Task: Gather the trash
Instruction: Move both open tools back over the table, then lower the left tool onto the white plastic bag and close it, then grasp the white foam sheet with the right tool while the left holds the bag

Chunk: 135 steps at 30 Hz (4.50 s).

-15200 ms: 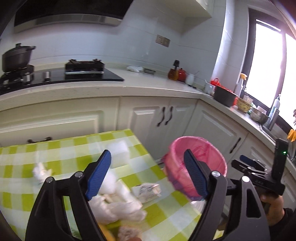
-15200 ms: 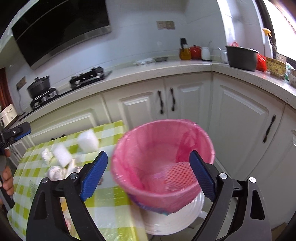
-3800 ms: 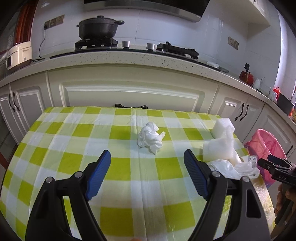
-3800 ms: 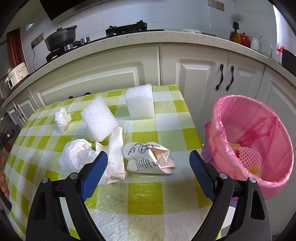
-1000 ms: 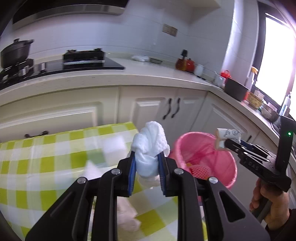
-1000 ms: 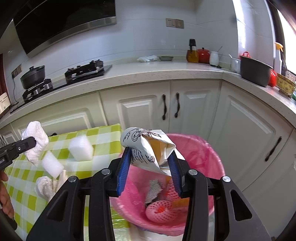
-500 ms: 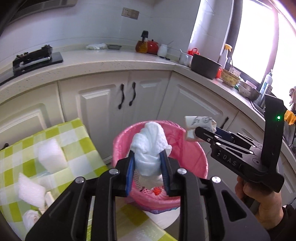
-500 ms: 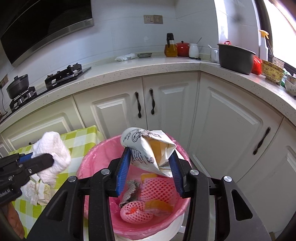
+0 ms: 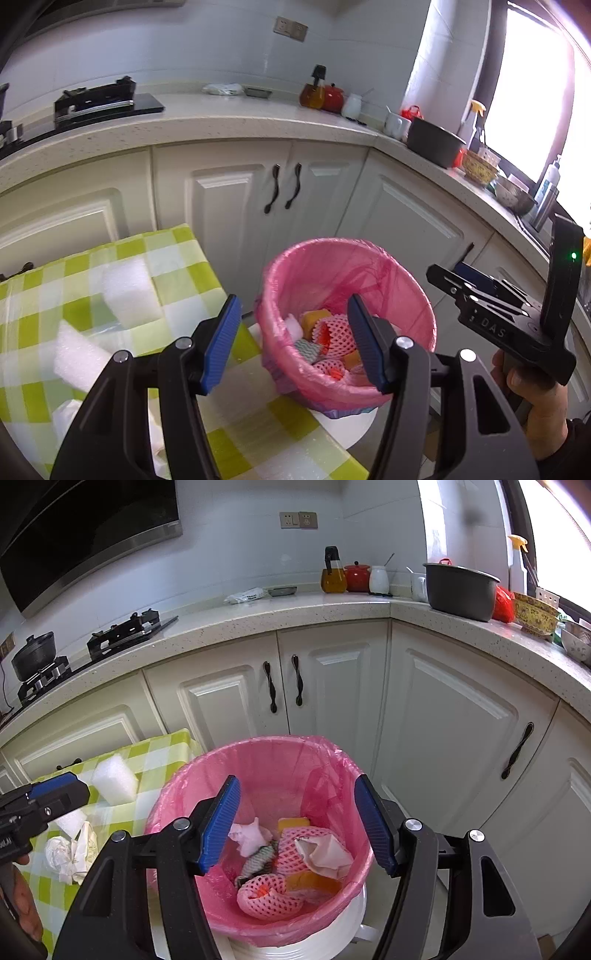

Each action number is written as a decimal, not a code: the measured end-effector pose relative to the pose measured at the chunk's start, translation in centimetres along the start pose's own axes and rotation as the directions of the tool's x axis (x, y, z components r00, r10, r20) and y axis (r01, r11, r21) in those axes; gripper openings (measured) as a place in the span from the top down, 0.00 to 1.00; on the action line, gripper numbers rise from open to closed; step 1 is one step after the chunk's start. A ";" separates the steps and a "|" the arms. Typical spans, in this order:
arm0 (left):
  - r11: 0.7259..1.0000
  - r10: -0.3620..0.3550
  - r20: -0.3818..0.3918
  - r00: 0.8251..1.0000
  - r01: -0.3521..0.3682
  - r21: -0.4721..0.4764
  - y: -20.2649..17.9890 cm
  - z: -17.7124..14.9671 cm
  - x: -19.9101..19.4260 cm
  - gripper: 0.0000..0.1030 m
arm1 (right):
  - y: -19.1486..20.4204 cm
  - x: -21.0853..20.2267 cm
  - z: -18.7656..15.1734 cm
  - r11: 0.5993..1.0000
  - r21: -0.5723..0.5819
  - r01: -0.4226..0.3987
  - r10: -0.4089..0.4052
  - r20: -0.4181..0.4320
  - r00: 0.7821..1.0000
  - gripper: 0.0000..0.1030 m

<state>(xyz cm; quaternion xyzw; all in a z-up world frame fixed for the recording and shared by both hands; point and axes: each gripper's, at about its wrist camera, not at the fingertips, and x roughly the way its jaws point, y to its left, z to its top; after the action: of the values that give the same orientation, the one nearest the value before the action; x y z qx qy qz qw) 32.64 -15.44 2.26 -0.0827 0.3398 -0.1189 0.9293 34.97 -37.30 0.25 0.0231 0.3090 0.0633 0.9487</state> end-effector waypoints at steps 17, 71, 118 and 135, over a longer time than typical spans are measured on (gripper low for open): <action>0.964 0.250 0.112 0.962 -0.237 -0.121 11.5 -5.2 -11.8 0.31 | 7.7 -5.1 -2.9 0.992 -0.040 -0.121 0.123 0.051 0.991 0.18; 0.929 0.199 -0.081 0.977 -0.215 -0.301 18.9 -11.5 -7.7 0.22 | 18.2 -3.2 -7.2 0.964 -0.135 -0.229 0.221 -0.072 0.973 0.18; 0.857 0.353 -0.153 0.923 -0.385 -0.343 28.1 -13.4 -14.3 0.67 | 30.8 5.0 -7.0 0.883 -0.285 -0.374 0.304 -0.261 0.916 0.18; 0.855 0.331 -0.157 0.930 -0.367 -0.368 29.3 -14.4 -14.1 0.67 | 34.0 7.2 -6.3 0.880 -0.280 -0.383 0.303 -0.288 0.908 0.85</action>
<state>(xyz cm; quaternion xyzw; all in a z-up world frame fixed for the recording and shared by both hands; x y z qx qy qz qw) 17.67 15.47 -6.88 -0.1979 0.4065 0.1183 0.8841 33.43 -2.65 -6.24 -0.0890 0.3953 0.2845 0.8688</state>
